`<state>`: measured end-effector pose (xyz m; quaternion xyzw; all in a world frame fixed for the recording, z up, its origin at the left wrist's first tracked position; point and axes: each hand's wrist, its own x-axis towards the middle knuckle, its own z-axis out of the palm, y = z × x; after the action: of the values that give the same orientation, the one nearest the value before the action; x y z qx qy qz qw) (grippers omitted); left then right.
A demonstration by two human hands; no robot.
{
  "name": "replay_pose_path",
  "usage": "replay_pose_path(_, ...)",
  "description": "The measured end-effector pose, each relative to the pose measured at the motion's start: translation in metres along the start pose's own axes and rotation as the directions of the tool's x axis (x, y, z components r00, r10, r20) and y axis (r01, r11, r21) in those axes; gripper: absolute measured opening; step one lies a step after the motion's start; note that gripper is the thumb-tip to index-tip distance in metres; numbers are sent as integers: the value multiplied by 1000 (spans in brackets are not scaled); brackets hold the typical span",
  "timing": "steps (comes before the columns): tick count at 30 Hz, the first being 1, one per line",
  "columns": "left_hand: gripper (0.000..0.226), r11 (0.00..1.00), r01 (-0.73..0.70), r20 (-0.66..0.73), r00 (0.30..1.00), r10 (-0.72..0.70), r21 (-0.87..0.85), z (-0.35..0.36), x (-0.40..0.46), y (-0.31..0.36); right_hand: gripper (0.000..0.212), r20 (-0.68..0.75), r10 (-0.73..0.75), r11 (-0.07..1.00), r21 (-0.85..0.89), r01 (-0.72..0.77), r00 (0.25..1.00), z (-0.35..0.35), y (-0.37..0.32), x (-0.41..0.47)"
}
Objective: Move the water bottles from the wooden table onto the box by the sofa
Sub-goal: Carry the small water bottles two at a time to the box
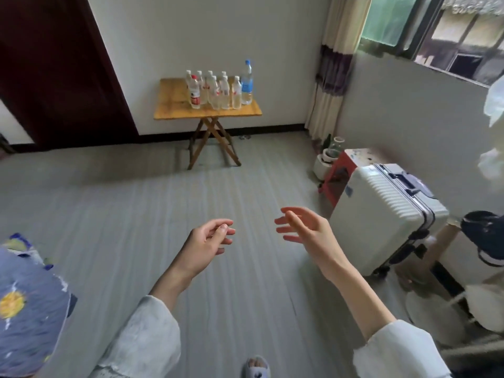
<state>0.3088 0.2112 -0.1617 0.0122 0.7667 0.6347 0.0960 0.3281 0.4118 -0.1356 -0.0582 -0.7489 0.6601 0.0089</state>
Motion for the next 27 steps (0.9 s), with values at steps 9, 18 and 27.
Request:
replay_pose_path(9, 21, 999, 14, -132, 991, -19, -36, -28, 171, 24, 18, 119, -9, 1000, -13, 10, 993, 10, -22, 198)
replay_pose_path(18, 21, 999, 26, -191, 981, -35, -46, -83, 355, 21, 14, 157, -16, 999, -49, 24, 987, 54, -21, 397)
replay_pose_path(27, 21, 998, -34, -214, 977, 23, -45, -159, 571, 61, 18, 144, -46, 998, -38, 52, 989, 101, -56, 607)
